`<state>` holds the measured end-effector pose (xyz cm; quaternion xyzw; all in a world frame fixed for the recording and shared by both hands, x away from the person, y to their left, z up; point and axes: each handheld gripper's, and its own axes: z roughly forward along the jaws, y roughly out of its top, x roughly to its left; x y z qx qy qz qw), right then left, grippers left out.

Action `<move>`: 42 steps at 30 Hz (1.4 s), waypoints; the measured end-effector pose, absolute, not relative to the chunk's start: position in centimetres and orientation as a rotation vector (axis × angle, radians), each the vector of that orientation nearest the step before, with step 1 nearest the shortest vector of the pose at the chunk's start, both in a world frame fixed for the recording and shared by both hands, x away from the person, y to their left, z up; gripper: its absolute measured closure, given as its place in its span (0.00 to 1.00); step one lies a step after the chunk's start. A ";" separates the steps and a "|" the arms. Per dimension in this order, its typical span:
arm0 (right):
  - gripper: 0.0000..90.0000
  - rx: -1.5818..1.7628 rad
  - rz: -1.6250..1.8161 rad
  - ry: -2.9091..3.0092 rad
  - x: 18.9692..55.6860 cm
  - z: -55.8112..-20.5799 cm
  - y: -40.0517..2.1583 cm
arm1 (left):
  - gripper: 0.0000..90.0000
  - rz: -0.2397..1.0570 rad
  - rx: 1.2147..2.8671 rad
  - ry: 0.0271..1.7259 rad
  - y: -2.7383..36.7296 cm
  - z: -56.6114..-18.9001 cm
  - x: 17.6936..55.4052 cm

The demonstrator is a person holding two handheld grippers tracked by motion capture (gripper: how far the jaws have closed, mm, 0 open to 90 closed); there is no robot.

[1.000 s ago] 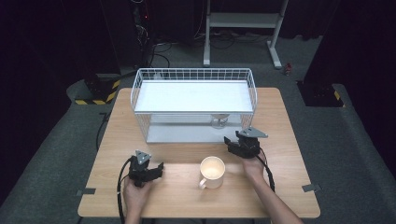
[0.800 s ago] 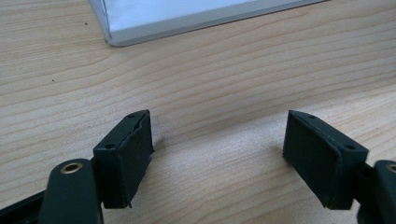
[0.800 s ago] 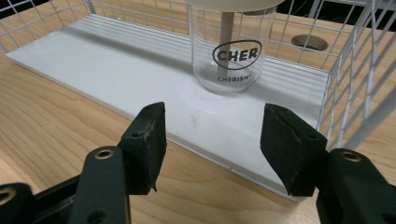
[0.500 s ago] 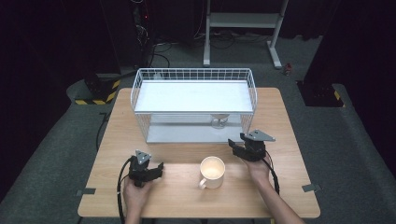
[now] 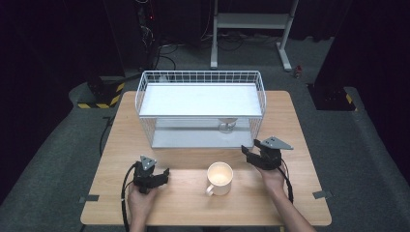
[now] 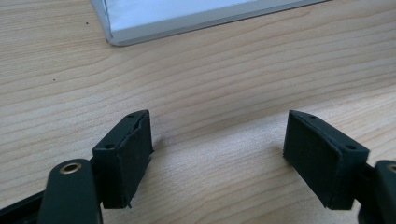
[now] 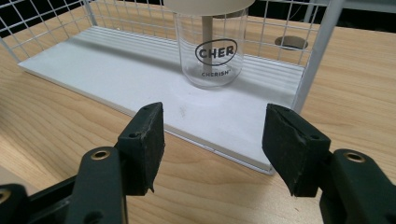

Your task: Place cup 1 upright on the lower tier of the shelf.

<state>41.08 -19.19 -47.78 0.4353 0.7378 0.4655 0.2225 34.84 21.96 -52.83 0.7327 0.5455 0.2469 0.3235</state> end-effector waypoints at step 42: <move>0.41 1.272 1.302 1.973 38.5 -48.4 -24.0 | 0.26 0.648 1.922 1.432 22.0 -52.8 34.8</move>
